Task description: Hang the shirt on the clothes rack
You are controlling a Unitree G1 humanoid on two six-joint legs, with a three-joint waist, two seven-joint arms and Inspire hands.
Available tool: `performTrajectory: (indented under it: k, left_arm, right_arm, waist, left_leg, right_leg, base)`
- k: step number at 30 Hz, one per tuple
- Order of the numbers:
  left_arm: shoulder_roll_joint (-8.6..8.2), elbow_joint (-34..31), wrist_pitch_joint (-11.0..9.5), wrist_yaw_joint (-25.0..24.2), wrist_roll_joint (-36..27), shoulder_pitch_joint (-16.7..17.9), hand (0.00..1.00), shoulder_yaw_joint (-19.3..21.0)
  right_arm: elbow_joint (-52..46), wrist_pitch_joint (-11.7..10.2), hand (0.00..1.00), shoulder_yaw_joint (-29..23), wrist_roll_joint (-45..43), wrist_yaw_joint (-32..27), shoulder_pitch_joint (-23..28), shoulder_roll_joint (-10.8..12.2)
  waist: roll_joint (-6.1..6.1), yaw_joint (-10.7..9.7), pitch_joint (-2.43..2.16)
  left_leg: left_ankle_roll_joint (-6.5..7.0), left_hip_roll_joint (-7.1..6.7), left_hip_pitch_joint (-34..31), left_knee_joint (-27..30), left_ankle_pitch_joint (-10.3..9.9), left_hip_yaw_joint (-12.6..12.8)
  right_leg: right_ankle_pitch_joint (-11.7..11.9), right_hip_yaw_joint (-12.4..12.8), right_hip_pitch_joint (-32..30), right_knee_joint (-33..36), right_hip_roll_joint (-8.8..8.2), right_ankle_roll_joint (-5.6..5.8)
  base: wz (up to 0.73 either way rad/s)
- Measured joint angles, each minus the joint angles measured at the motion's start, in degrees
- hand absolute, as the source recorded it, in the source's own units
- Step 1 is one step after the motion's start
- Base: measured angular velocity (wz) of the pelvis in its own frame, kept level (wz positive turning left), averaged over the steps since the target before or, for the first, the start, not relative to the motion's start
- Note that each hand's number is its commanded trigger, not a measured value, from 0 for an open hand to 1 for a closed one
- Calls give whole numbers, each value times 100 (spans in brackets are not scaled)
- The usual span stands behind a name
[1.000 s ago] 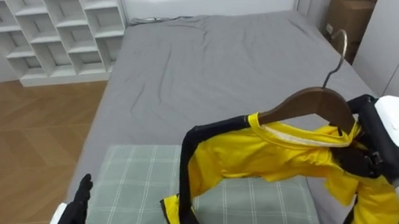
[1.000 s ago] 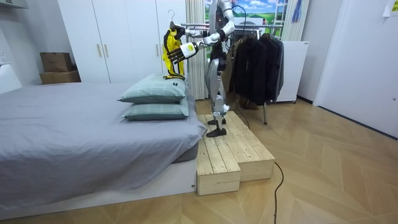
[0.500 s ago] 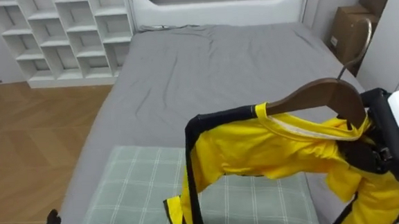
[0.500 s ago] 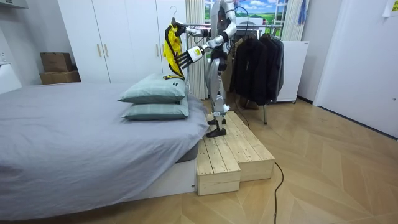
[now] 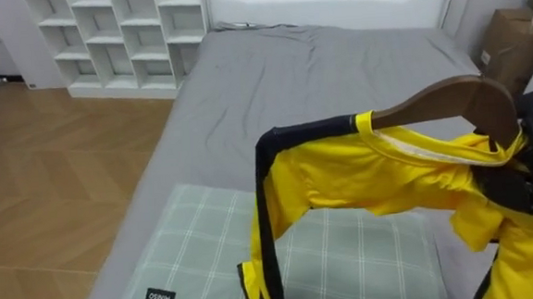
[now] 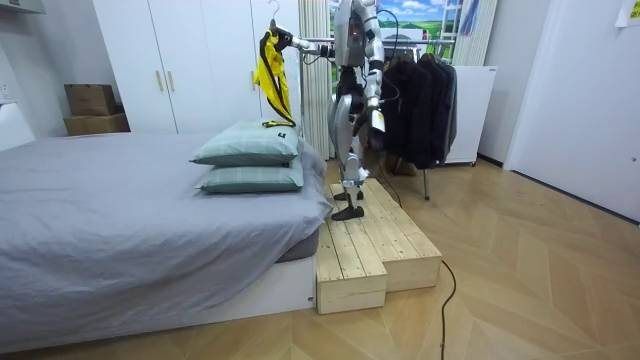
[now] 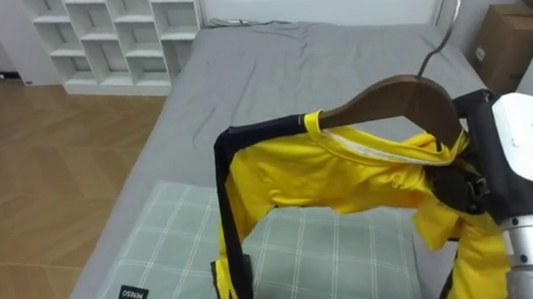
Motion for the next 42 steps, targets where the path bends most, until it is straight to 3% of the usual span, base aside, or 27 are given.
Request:
performTrajectory:
  k: [6,11,21,25,27,28,29,30,32,35,39,41,42]
  left_arm:
    - [-63,332,256,-200,54,75,0,0]
    - [-79,320,256,-307,56,-156,0,-27]
    - [-120,420,304,-397,308,-193,0,-340]
    - [-117,448,368,-387,760,-179,0,-359]
    - [-100,477,412,-389,908,-182,0,-361]
    - [-67,479,432,-393,971,-187,0,-360]
    - [-46,478,437,-393,1043,-190,0,-367]
    - [-41,477,437,-393,1097,-190,0,-368]
    - [-18,480,461,-384,1178,-260,0,-376]
    - [47,469,486,-359,1246,-501,0,-486]
    - [74,410,459,-353,1247,-835,0,-560]
    - [57,404,472,-353,1392,-1042,0,-615]
    - [54,399,483,-352,1437,-1076,0,-649]
  right_arm:
    - [-111,149,100,-28,-10,210,6,1]
    - [-192,146,100,-29,26,316,10,116]
    - [-193,149,100,-34,-3,631,144,279]
    - [-192,146,100,-21,-9,853,195,346]
    - [-183,151,100,-16,-18,920,264,348]
    - [-181,158,100,-4,-20,968,364,348]
    - [-174,170,100,8,-11,1031,461,357]
    - [-174,174,100,16,-10,1068,508,367]
    - [-166,174,100,14,-24,1175,587,382]
    - [-81,166,100,15,-25,1188,583,383]
    - [85,159,100,3,-3,1196,597,388]
    - [83,144,100,3,-17,1203,641,405]
    - [83,144,100,-1,4,1205,683,404]
  waist:
    - [-109,28,6]
    - [-76,6,19]
    - [-14,-90,23]
    - [-65,-9,25]
    - [-84,50,46]
    - [-102,126,55]
    - [-74,147,72]
    - [-74,149,69]
    - [-79,85,72]
    - [-100,77,72]
    - [-123,-151,58]
    - [-138,-387,53]
    - [-137,-407,51]
  left_leg:
    - [11,-4,-116,94,-53,-3]
    - [55,-10,-211,231,-88,-9]
    - [100,2,-304,416,-145,156]
    - [133,180,-181,350,-153,742]
    - [124,318,-104,346,-181,1118]
    - [102,438,-50,355,-243,1429]
    - [71,576,6,371,-332,1710]
    - [52,630,39,382,-375,1845]
    - [-35,803,154,381,-504,2422]
    - [-130,945,324,372,-584,3114]
    - [-232,1038,547,370,-655,3619]
    - [-291,1139,621,474,-694,3803]
    - [-319,1175,650,502,-713,3852]
  right_leg:
    - [-15,23,-69,46,-11,31]
    - [-6,31,-62,122,-24,50]
    - [0,204,-269,256,-57,78]
    - [28,629,-505,342,-50,81]
    - [148,649,-644,385,-23,76]
    - [238,553,-734,404,17,43]
    - [342,266,-807,407,4,10]
    - [401,102,-837,412,-7,-8]
    - [547,-489,-981,465,-101,-81]
    - [679,-963,-1204,618,-199,-211]
    - [690,-955,-1309,634,-159,-260]
    - [662,-900,-1314,612,-37,-305]
    - [644,-873,-1320,613,-1,-328]
  base:
    - [-1]
    - [1]
    - [-9]
    - [-64]
    - [-116]
    - [-144]
    - [-143]
    - [-137]
    - [-135]
    - [-128]
    - [-77]
    - [-53]
    - [-42]
